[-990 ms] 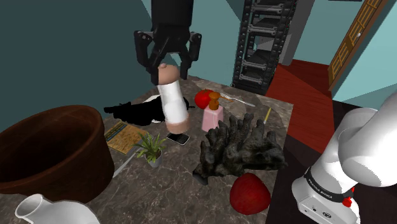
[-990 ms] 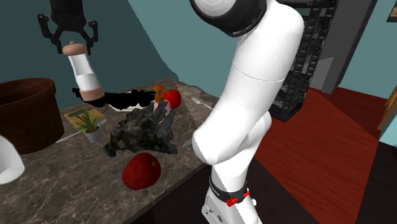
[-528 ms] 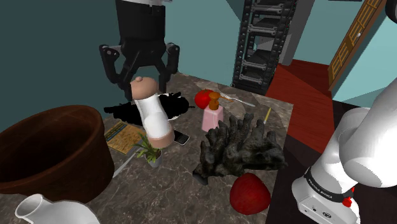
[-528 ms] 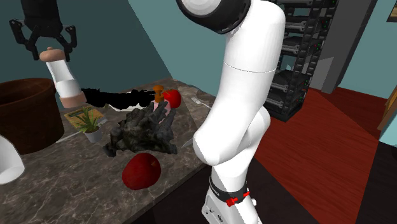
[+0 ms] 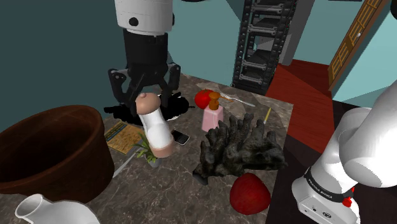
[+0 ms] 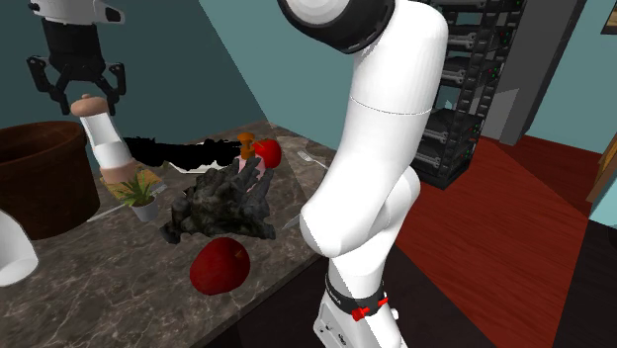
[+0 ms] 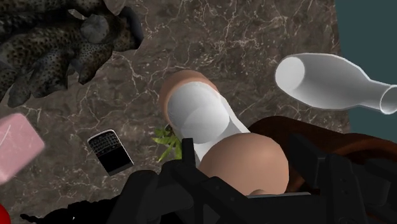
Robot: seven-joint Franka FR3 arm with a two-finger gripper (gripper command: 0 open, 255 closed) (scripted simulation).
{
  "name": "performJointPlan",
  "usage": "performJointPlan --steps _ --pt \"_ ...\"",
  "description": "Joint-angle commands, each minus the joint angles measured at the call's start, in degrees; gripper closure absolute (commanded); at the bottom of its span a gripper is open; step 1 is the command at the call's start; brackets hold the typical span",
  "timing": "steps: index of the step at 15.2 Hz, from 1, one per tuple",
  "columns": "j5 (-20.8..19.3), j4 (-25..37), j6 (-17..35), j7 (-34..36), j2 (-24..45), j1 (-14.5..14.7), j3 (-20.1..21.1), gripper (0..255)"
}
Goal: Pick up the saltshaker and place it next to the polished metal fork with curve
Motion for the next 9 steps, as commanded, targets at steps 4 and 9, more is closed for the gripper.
performJointPlan --steps 4,9 --pt "0.4 -4.3 3.8 -0.5 -0.5 0.1 0.1 255" --pt "0.6 -8.1 7.7 -0.9 -0.5 0.2 0.2 255"
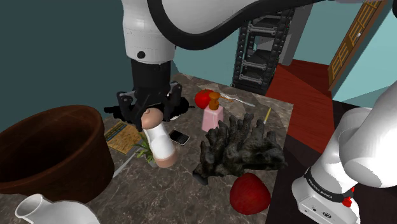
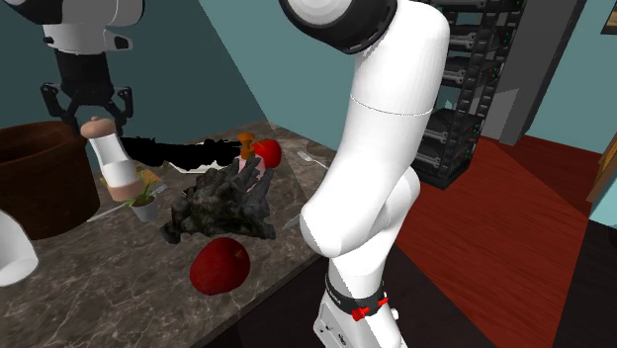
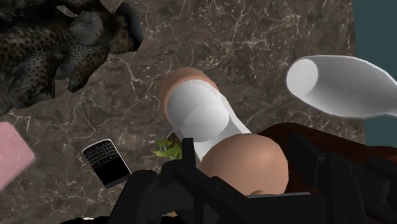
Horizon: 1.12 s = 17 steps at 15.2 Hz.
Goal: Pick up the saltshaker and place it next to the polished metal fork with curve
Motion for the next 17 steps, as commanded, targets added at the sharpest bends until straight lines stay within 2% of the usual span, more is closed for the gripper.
performJointPlan --steps 1,17 --pt "0.1 -1.6 1.5 -0.2 -0.1 0.0 0.0 255" --pt "-0.3 -11.6 13.7 -0.6 2.3 0.4 0.8 255"
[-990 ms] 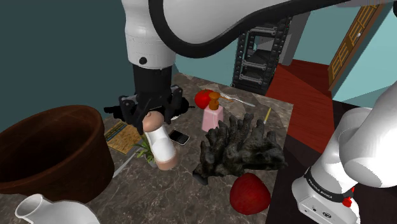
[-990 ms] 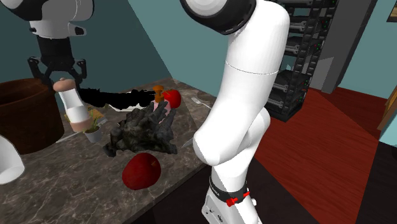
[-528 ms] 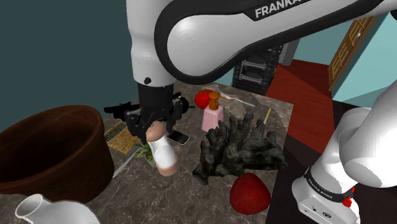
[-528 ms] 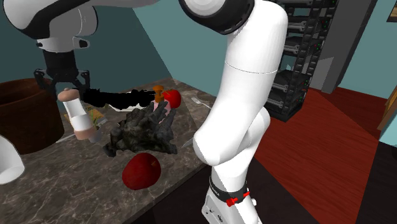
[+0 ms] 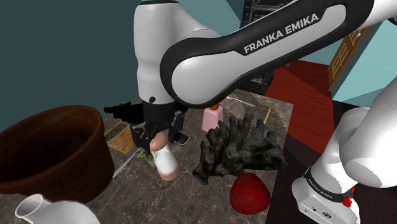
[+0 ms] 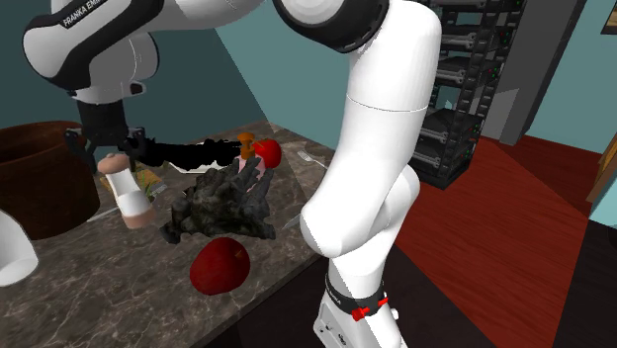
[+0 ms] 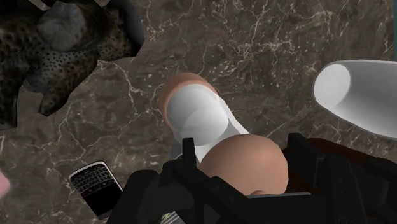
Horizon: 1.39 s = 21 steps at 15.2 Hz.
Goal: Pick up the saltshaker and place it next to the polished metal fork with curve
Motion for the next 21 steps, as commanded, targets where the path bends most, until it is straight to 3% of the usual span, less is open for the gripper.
performJointPlan --steps 1,11,18,19,21 --pt "-0.1 -1.1 1.6 0.0 0.5 0.0 0.1 255" --pt "-1.6 -5.5 9.0 0.5 3.8 0.2 0.5 255" --pt "-1.6 -5.5 9.0 0.5 3.8 0.2 0.5 255" --pt "-1.6 -5.5 9.0 0.5 3.8 0.2 0.5 0" --pt "-1.6 -5.5 9.0 0.5 3.8 0.2 0.5 0"
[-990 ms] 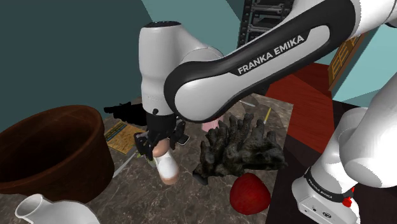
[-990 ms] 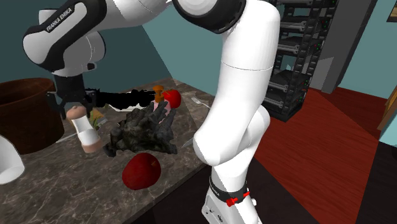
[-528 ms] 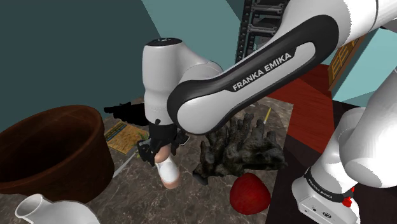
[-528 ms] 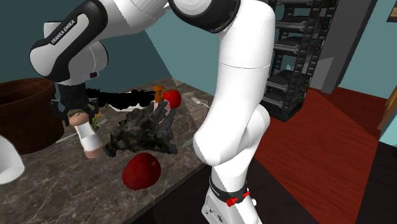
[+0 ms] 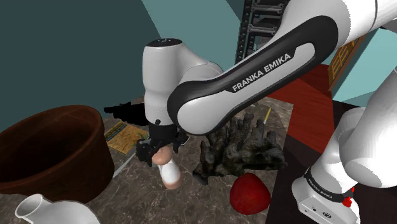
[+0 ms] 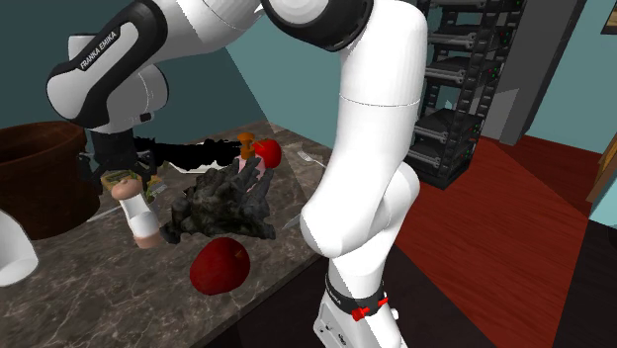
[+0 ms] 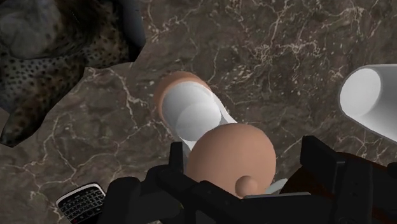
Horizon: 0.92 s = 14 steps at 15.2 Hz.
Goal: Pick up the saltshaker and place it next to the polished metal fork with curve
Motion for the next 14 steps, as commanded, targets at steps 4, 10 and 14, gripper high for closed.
performJointPlan --steps 4,10,14 --pt "0.7 0.7 -1.9 -0.5 -1.3 -0.1 -0.2 0" --pt "2.3 2.9 -7.2 -1.7 -4.6 -0.5 -0.8 0" --pt "2.3 2.9 -7.2 -1.7 -4.6 -0.5 -0.8 0"
